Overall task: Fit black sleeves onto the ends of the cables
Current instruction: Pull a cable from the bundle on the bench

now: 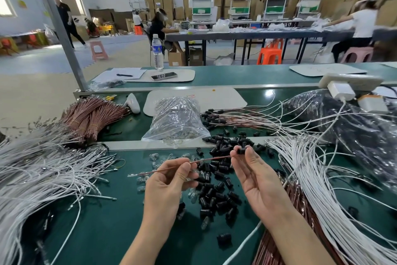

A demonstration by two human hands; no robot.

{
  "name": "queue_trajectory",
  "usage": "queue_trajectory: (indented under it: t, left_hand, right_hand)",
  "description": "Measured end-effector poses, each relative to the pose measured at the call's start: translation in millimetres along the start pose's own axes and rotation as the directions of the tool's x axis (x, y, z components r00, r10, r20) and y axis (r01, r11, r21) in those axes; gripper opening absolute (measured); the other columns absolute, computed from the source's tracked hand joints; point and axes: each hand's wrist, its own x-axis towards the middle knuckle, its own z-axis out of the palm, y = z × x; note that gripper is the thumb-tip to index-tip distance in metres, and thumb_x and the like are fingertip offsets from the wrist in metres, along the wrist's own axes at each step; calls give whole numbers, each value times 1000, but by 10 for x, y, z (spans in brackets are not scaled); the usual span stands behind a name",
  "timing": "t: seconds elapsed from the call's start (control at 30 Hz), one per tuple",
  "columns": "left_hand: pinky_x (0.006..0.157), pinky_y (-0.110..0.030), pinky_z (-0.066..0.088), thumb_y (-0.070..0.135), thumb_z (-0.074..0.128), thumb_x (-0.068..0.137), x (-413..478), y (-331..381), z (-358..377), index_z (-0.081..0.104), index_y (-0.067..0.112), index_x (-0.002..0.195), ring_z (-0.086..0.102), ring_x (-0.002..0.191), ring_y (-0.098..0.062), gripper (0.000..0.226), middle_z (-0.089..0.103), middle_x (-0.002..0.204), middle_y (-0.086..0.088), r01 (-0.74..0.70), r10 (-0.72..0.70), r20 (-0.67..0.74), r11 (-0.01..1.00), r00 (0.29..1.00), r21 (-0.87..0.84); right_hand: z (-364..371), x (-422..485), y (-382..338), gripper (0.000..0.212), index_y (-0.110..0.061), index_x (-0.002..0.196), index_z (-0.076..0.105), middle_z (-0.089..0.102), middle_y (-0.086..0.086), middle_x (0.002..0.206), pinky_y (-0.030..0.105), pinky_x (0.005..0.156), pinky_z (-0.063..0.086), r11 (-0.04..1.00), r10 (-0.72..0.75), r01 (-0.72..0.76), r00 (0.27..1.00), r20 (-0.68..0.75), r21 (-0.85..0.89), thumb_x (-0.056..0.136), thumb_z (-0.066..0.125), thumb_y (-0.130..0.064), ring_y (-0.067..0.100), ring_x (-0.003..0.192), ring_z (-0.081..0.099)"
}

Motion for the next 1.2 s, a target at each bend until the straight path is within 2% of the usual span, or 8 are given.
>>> queue_trajectory:
  t: [0.2,0.67,0.9,1.07,1.2]
  left_hand:
    - [68,-28,61,25,70,85,16,-7,-34,78,25,91,75,82,-28,10,78,95,-13,-23,23,-13,999,1000,22]
    - [67,-27,60,24,69,83,-2,-3,-18,78,23,90,74,77,-22,11,78,93,-12,-16,14,46,998,999,54]
    - [65,-28,60,22,69,82,-6,-21,12,74,7,95,73,74,-23,20,77,90,-15,-5,2,52,998,999,59]
    - [64,-28,61,22,69,82,9,16,-11,77,17,88,73,74,-22,11,77,91,-14,-10,10,29,1000,1000,20]
    - [64,-27,60,20,69,83,12,14,-14,77,16,87,73,73,-22,11,77,90,-14,-3,3,24,1000,1000,17]
  right_hand:
    - [-17,0,6,24,-4,112,66,73,22,115,28,72,62,1000,8,-8,1000,1,-12,89,63,-5,28,98,75]
    - [-12,-26,3,31,-4,115,65,73,20,117,28,74,62,1000,-20,20,999,-30,-6,84,64,-3,27,100,75]
    - [-20,-50,-1,31,-4,116,66,74,20,115,27,72,62,999,15,-16,1000,-15,-40,86,65,-4,27,98,75]
    - [-33,-43,-13,30,-3,116,67,73,21,114,28,70,63,1000,23,-24,999,-25,-21,86,64,-4,27,96,76]
    - [-34,-47,-14,29,-4,115,68,73,21,115,28,70,63,1000,25,-25,999,-24,-19,86,64,-4,27,95,76]
